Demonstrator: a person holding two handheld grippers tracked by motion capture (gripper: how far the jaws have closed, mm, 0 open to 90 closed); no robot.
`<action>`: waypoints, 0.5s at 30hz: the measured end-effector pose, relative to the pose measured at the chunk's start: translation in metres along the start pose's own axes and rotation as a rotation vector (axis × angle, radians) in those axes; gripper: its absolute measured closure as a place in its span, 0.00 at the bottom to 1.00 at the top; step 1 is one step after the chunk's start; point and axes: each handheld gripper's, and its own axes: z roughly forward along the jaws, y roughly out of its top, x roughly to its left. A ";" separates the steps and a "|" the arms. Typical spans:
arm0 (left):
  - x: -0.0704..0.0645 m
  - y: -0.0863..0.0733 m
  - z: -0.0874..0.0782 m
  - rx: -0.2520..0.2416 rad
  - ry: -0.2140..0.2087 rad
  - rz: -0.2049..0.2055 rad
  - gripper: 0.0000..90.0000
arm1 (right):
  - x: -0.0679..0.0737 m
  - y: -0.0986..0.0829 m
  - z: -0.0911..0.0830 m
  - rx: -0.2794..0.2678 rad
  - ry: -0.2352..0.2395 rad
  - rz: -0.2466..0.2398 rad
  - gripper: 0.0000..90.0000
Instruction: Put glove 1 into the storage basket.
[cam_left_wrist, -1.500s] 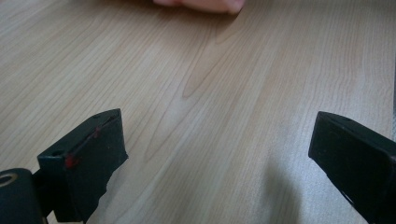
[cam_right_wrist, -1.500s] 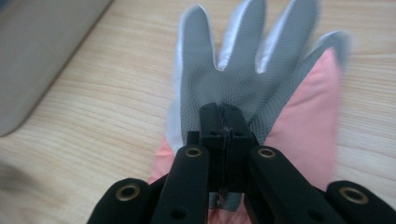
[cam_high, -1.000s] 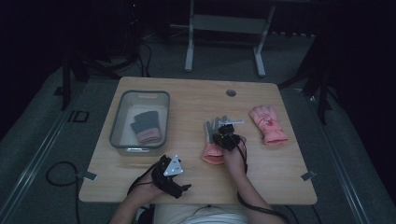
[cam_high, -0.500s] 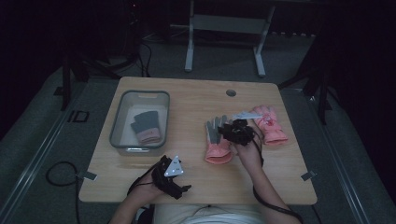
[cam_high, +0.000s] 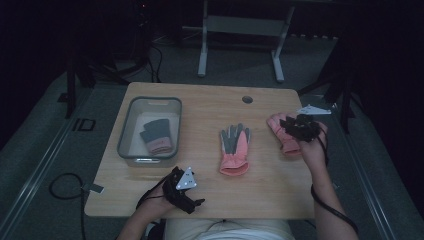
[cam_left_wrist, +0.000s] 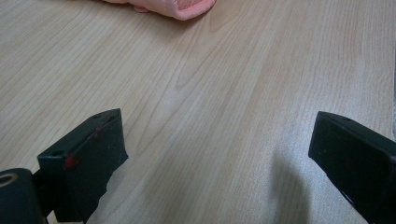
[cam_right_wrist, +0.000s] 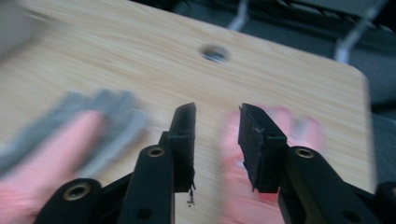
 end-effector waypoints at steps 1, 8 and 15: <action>0.000 0.000 0.000 0.001 0.000 0.002 0.04 | -0.009 -0.002 0.003 0.015 -0.015 0.005 0.71; 0.000 -0.001 0.000 -0.008 0.008 -0.009 0.04 | -0.038 -0.016 0.041 0.158 -0.039 -0.008 0.63; 0.001 -0.002 0.000 -0.005 0.000 -0.007 0.04 | -0.050 -0.035 0.071 0.264 -0.074 -0.026 0.63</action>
